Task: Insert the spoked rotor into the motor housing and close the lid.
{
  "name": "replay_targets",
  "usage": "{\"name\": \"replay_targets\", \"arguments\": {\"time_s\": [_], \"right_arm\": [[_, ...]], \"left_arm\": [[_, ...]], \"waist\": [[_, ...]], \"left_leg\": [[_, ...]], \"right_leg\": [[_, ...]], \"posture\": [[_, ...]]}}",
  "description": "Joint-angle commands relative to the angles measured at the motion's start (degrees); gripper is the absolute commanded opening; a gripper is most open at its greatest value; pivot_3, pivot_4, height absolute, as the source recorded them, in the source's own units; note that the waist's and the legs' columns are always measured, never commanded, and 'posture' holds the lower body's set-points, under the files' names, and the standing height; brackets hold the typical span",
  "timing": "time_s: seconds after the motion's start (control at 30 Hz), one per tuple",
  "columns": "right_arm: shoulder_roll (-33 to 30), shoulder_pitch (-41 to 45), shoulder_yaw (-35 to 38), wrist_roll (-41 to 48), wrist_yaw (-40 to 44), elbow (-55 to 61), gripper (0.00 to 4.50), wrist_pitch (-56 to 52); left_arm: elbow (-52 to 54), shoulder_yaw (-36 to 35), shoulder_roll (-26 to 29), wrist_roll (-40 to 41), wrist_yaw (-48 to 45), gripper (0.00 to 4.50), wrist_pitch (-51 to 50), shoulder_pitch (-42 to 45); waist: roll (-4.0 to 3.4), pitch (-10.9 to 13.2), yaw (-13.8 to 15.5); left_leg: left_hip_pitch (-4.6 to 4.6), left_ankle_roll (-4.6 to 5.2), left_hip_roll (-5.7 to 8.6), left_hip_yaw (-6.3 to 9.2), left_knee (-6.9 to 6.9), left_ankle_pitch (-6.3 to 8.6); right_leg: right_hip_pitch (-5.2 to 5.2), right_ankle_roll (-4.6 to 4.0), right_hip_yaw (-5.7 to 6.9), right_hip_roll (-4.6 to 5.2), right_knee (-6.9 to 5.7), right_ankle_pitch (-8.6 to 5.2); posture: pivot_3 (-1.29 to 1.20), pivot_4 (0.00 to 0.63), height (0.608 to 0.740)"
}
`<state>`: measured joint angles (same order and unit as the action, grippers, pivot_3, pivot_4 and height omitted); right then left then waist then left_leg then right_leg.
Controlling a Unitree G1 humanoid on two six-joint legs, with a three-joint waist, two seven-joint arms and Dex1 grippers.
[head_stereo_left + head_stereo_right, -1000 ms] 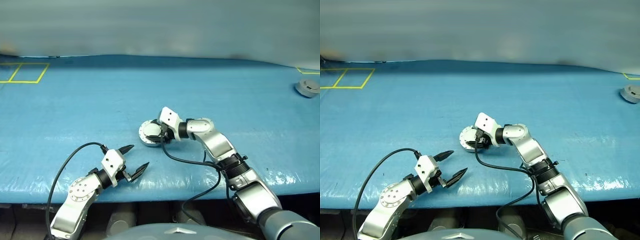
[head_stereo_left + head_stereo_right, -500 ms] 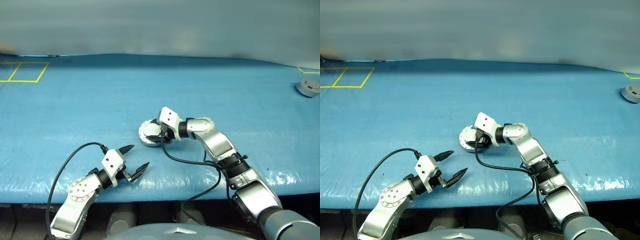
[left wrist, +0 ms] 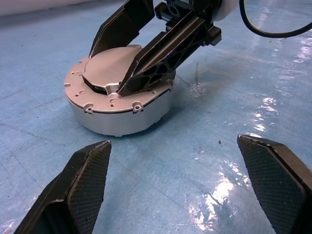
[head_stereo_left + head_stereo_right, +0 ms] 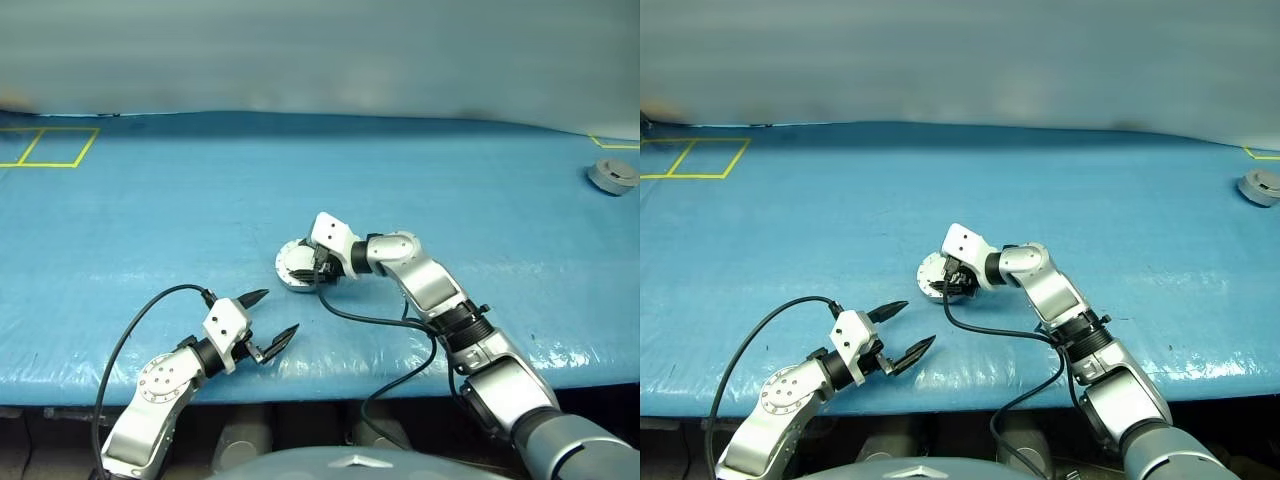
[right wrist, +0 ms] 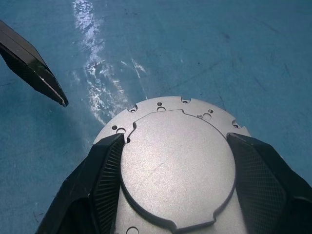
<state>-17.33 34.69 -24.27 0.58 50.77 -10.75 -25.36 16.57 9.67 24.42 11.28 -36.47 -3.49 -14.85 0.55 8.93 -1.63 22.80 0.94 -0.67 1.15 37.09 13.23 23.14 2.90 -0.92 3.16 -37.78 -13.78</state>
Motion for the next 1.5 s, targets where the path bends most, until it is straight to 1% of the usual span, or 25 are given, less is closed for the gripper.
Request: {"name": "replay_targets", "arguments": {"time_s": [0.03, 0.17, 0.53, 0.63, 0.83, 0.97, 1.03, 1.13, 1.43, 1.5], "right_arm": [[-0.8, -1.4, -1.6, -3.2, -2.2, -3.5, 3.04, -3.2], [-0.7, -1.5, -1.5, -3.0, -2.4, -3.4, 3.04, -4.3], [-0.8, -2.6, -3.3, -3.4, -2.7, -1.4, 3.04, -8.6], [-1.8, -3.6, -4.6, -4.3, -1.8, -0.8, 3.04, -2.8], [-1.8, -3.9, -3.8, -4.4, -1.9, -1.6, 3.04, 1.2], [0.0, -3.0, -1.2, -2.7, -3.5, -2.3, 3.04, -4.9], [0.2, -2.3, -1.2, -3.1, -4.2, -2.9, 3.04, -9.0], [-0.5, -2.3, -2.5, -4.2, -4.0, -2.5, 3.04, -10.3], [-0.1, -1.6, -2.0, -5.1, -8.4, -3.6, 3.04, -15.1], [0.1, -1.6, -2.2, -5.0, -9.0, -3.9, 3.04, -15.3]], "left_arm": [[2.0, -0.1, -0.2, 0.4, -0.2, 4.5, 0.4, 0.3], [2.0, -0.1, -0.2, 0.4, -0.1, 4.5, 0.3, 0.3], [2.2, -0.1, -0.3, 0.4, 0.0, 4.5, 0.2, 0.3], [2.3, -0.1, -0.3, 0.4, 0.0, 4.5, 0.2, 0.3], [2.3, -0.1, -0.3, 0.5, -0.1, 4.5, 0.1, 0.3], [2.3, -0.1, -0.2, 0.5, -0.2, 4.5, 0.1, 0.3], [2.3, -0.1, -0.2, 0.5, -0.2, 4.5, 0.1, 0.3], [2.3, -0.1, -0.2, 0.6, -0.2, 4.5, 0.1, 0.3], [2.3, -0.1, -0.2, 0.6, -0.4, 4.5, 0.2, 0.2], [2.2, 0.0, -0.2, 0.6, -0.5, 4.5, 0.2, 0.2]], "waist": [[0.0, 0.0, 0.0], [0.0, 0.0, 0.0], [-0.02, 0.0, 0.1], [-0.01, 0.0, 0.1], [-0.01, 0.0, 0.0], [0.0, 0.0, -0.1], [-0.01, 0.0, -0.1], [-0.01, -0.1, -0.1], [-0.11, -0.2, 0.0], [-0.13, -0.2, 0.0]], "left_leg": [[-0.01, 0.0, 0.0, 0.0, 0.0, 0.0], [-0.01, 0.0, 0.0, 0.0, 0.0, 0.0], [-0.03, -0.01, 0.0, 0.0, -0.01, 0.01], [-0.02, -0.02, 0.01, 0.0, -0.03, 0.01], [-0.01, -0.02, 0.01, -0.01, -0.05, 0.02], [-0.02, -0.02, -0.01, -0.01, -0.05, 0.02], [-0.02, -0.02, -0.02, -0.01, -0.05, 0.02], [-0.04, -0.03, -0.04, 0.0, -0.05, 0.02], [-0.04, -0.11, -0.04, 0.02, -0.05, 0.07], [-0.04, -0.27, -0.04, 0.03, -0.05, 0.16]], "right_leg": [[-0.01, 0.0, 0.0, 0.02, 0.0, 0.0], [-0.02, 0.0, 0.01, 0.22, 0.0, 0.0], [-0.04, 0.0, 0.04, 0.29, 0.04, -0.01], [-0.04, 0.01, 0.04, 0.31, 0.08, -0.01], [-0.03, 0.01, 0.04, 0.3, 0.11, -0.01], [-0.03, 0.01, 0.04, 0.29, 0.1, -0.01], [-0.03, 0.01, 0.04, 0.29, 0.09, -0.01], [-0.02, 0.01, 0.06, 0.32, 0.07, -0.01], [-0.02, 0.01, 0.13, 0.48, 0.08, -0.02], [-0.02, 0.01, 0.15, 0.53, 0.09, -0.02]], "posture": [[0.0, 0.15, 0.74], [0.0, 0.15, 0.74], [0.0, 0.15, 0.74], [0.0, 0.15, 0.74], [0.0, 0.15, 0.74], [0.0, 0.15, 0.74], [0.0, 0.15, 0.74], [0.0, 0.15, 0.74], [0.0, 0.15, 0.74], [0.0, 0.15, 0.74]]}}
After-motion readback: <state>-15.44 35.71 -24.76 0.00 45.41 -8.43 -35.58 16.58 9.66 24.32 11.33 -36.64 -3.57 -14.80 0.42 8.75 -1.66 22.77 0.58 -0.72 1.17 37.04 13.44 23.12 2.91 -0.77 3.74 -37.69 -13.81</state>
